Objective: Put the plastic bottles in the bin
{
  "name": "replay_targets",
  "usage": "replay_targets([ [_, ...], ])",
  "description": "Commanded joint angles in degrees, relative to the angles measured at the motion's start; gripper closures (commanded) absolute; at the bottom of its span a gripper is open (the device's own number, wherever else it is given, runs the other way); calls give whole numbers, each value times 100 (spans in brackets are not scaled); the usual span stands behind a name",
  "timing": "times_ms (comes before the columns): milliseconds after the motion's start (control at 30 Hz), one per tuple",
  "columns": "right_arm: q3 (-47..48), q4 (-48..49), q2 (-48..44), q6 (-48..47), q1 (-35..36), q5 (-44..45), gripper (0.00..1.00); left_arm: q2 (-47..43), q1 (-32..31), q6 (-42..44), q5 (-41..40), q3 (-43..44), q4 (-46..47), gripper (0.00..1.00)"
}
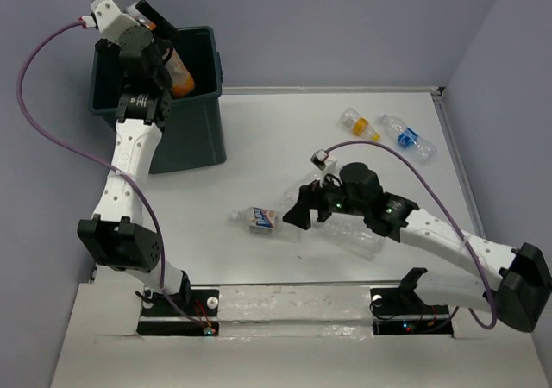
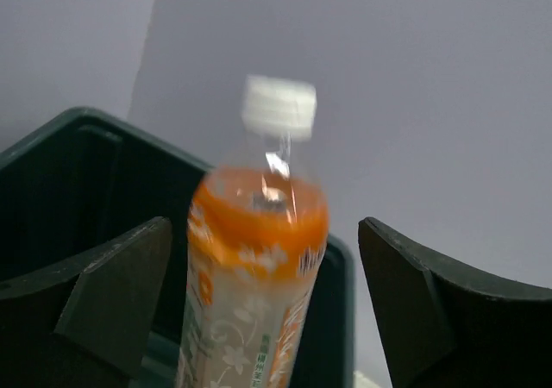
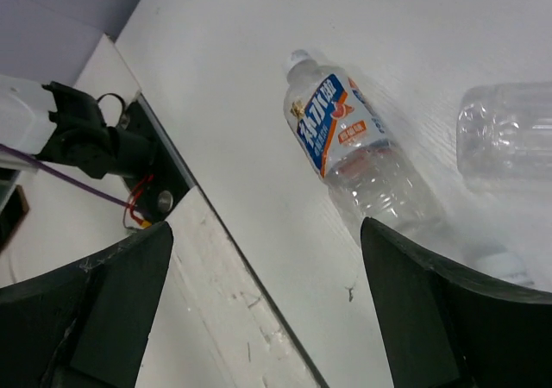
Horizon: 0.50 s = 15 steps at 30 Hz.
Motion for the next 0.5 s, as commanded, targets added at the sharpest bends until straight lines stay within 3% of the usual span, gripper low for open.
replay_targets([
  [0, 888, -367, 1011, -1144, 536, 1373, 4, -312, 195, -223, 525, 17, -245, 1],
  [233, 2259, -947, 2543, -3034, 1301, 2077, 0, -1620, 186, -715, 1571, -1248, -174, 1],
  [467, 3077, -1423, 3818, -4152, 1556, 2341, 0, -3492, 169, -840, 3346, -3366, -192, 1],
])
